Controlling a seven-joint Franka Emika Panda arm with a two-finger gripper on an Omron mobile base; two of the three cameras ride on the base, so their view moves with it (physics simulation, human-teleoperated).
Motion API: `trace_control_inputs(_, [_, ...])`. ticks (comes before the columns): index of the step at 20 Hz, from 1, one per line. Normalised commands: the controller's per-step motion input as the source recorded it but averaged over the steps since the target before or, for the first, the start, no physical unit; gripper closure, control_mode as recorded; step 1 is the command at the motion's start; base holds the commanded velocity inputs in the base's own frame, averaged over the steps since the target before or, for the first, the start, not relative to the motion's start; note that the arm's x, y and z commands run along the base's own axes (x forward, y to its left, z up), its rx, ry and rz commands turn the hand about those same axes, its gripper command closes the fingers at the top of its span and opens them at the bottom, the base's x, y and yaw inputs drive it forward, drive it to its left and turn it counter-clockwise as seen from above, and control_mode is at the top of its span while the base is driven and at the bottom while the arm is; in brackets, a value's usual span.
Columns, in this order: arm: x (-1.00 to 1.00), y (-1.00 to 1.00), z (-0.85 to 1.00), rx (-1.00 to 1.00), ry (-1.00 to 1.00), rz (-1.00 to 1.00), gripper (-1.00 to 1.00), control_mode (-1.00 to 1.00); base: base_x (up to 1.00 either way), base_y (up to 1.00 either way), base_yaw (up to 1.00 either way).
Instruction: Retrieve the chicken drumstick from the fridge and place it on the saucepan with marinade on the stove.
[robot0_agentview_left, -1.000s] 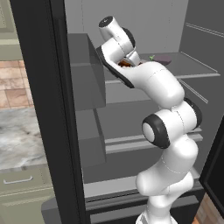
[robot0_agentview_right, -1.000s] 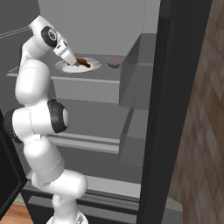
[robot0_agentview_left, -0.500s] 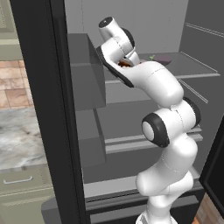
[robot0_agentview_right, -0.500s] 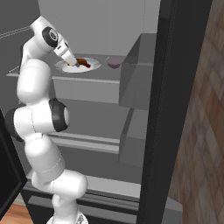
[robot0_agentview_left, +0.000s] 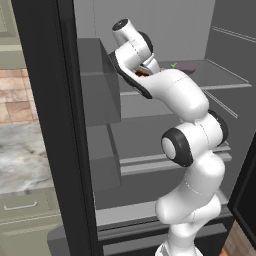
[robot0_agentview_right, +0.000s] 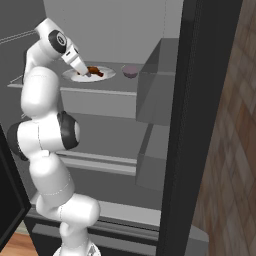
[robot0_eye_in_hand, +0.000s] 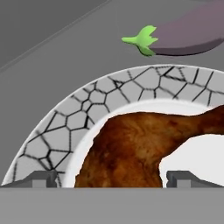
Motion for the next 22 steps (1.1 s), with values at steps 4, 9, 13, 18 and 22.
trace_control_inputs(4, [0.0, 0.0, 0.0, 0.0, 0.0, 0.0, -1.0, -1.0, 0.0, 0.0, 0.0])
trace_control_inputs(9, [0.0, 0.0, 0.0, 0.0, 0.0, 0.0, -1.0, -1.0, 0.0, 0.0, 0.0])
trace_control_inputs(13, [0.0, 0.0, 0.0, 0.0, 0.0, 0.0, -1.0, -1.0, 0.0, 0.0, 0.0])
trace_control_inputs(18, [0.0, 0.0, 0.0, 0.0, 0.0, 0.0, 1.0, -1.0, 0.0, 0.0, 0.0])
trace_control_inputs(22, [0.0, 0.0, 0.0, 0.0, 0.0, 0.0, 1.0, -1.0, 0.0, 0.0, 0.0])
